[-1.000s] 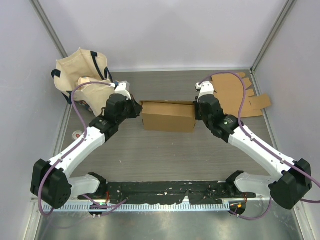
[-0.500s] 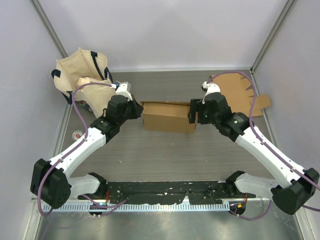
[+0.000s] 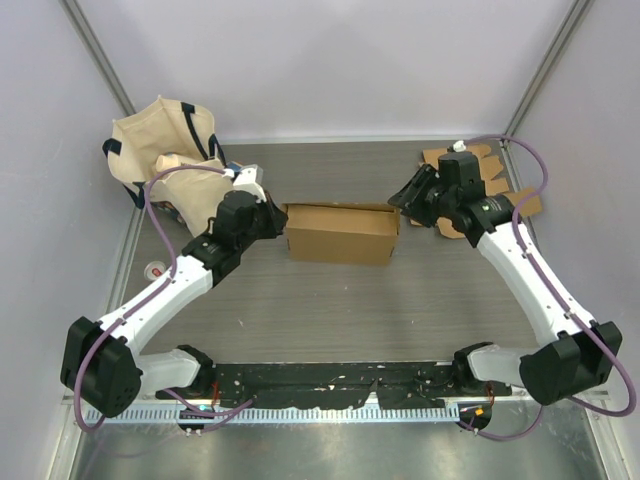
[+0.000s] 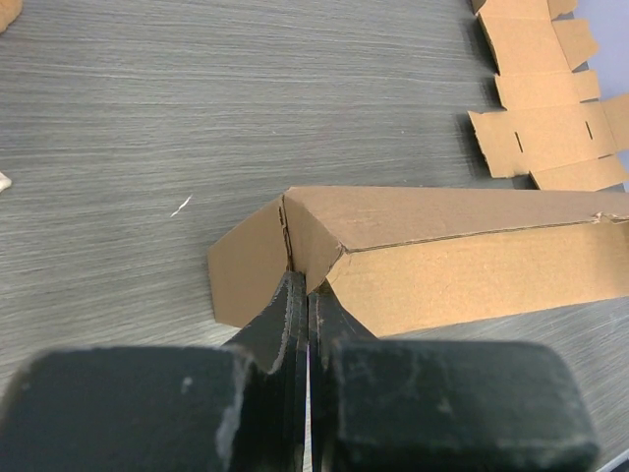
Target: Fold the paper box
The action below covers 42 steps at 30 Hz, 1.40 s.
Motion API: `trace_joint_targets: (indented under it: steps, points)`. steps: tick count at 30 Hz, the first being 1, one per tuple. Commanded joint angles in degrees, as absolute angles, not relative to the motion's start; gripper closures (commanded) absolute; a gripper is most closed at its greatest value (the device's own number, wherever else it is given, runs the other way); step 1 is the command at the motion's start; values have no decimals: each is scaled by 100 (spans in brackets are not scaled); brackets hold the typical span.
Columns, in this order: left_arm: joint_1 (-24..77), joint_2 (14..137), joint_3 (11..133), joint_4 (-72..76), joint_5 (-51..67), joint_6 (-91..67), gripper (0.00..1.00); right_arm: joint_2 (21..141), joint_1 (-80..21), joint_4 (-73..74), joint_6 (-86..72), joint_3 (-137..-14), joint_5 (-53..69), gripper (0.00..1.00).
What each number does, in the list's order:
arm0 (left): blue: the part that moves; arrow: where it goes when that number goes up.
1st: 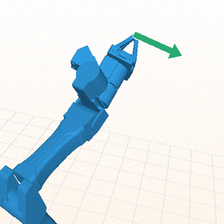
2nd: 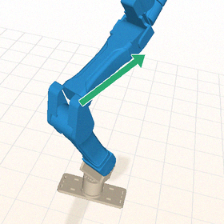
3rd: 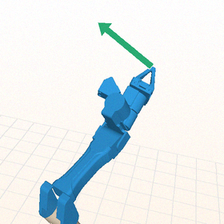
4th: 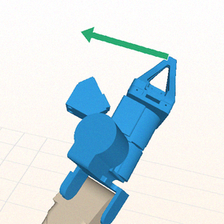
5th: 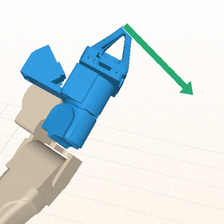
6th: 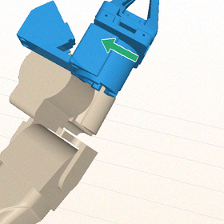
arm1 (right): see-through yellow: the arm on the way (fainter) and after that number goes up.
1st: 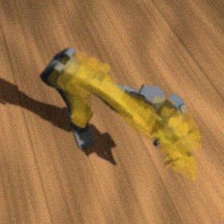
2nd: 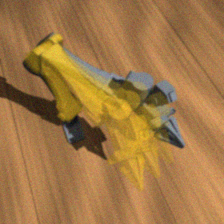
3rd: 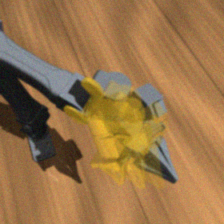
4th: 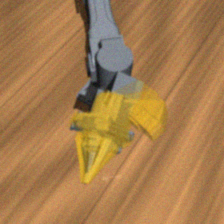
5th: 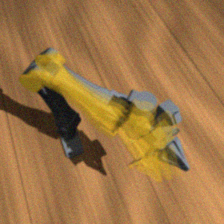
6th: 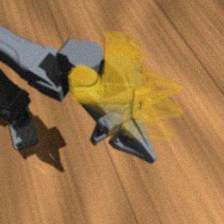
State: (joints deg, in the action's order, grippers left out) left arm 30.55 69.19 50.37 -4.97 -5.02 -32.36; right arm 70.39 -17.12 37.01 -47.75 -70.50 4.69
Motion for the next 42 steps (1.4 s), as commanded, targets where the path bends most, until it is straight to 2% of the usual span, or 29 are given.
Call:
trace_joint_targets:
  steps: [1, 3, 7, 10, 18, 20, 21, 22, 24, 25, 32, 37, 42]
  points:
    - [3146, 6979, 4931, -1248, -422, -3226, 100, 7023, -1863, 3638, -3801, -7392, 311, 52]
    - [3155, 6987, 4957, -1248, -404, -3208, 100, 6630, -2055, 3578, -2505, -7164, 79, 49]
    - [3155, 7022, 5045, -1301, -343, -3164, 100, 6073, -2109, 3130, -1620, -6356, 123, 50]
    - [3164, 6996, 5054, -1327, -387, -3138, 100, 6292, -2109, 3190, -1390, -6459, 175, 56]
    - [3173, 6979, 5010, -1380, -413, -3155, 100, 6758, -2197, 2953, -1301, -6460, 194, 61]
    - [3173, 6987, 4992, -1380, -431, -3155, 100, 6829, -2302, 2944, -1248, -6521, 89, 66]
    - [3182, 6979, 4992, -1380, -439, -3147, 100, 6846, -2338, 2953, -1231, -6548, -191, 72]
    - [3182, 6987, 5001, -1397, -466, -3138, 100, 6864, -2399, 3031, -1204, -6600, -385, 82]
    - [3182, 7005, 5010, -1406, -492, -3129, 100, 6882, -2697, 3137, -1047, -6627, -798, 91]
    - [3182, 7005, 5018, -1415, -510, -3129, 100, 6899, -2829, 3207, -994, -6610, -1296, 98]
    - [3190, 7040, 4975, -1441, -536, -3129, 100, 6943, -3612, 3173, -405, -6302, -2565, 98]
    - [3190, 7005, 4957, -1468, -562, -3111, 100, 6794, -3621, 2981, -140, -5987, -2295, 98]
    - [3199, 6996, 4940, -1450, -536, -3164, 100, 6426, -3647, 2234, -684, -5082, -2206, 98]
